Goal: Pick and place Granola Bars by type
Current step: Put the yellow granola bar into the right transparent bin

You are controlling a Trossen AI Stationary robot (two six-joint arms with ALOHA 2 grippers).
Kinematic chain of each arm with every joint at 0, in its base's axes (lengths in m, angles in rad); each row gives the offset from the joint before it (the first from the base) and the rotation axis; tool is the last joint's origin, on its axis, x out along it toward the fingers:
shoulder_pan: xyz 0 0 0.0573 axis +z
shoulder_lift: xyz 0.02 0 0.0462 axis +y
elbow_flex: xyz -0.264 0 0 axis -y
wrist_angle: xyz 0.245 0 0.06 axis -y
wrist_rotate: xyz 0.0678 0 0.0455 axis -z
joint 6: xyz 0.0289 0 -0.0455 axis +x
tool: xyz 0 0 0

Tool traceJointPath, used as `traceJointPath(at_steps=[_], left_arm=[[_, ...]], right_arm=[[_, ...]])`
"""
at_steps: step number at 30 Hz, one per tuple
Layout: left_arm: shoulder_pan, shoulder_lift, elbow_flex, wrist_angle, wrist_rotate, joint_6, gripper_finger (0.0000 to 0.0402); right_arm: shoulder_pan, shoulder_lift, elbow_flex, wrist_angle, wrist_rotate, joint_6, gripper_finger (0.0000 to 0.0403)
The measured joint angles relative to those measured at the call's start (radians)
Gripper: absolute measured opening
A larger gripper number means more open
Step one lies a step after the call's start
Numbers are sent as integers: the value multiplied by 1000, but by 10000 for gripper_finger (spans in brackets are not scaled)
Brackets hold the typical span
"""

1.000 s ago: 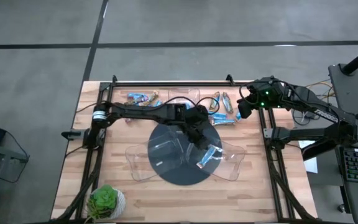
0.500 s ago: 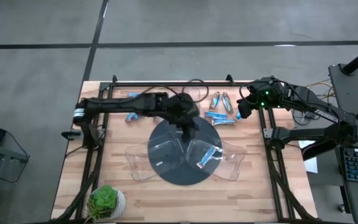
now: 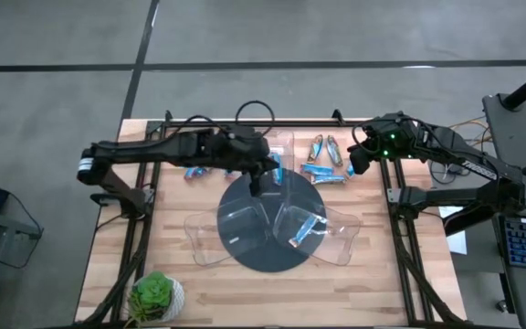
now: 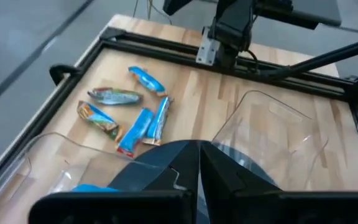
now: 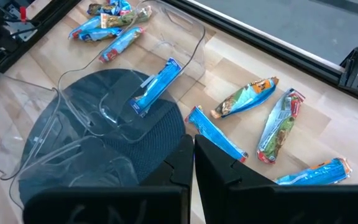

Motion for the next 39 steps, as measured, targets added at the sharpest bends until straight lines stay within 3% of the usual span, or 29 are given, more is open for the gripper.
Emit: traceJointPath(at_steps=[7,17,27,39], left_arm=[[33,-165,-268,225,0,22,0],[108,-384,-581,391,29,22,0],[173,-494,-662,390,32,44,0],[254,-491,-664,386,108,59,0]], right_arm=[[0,0,0,18,-6,-9,8],[4,14,0,104,-53,-62,8],[5,100,1,158,-104,-148,8],[4,245,1,114,-109,-346,8]])
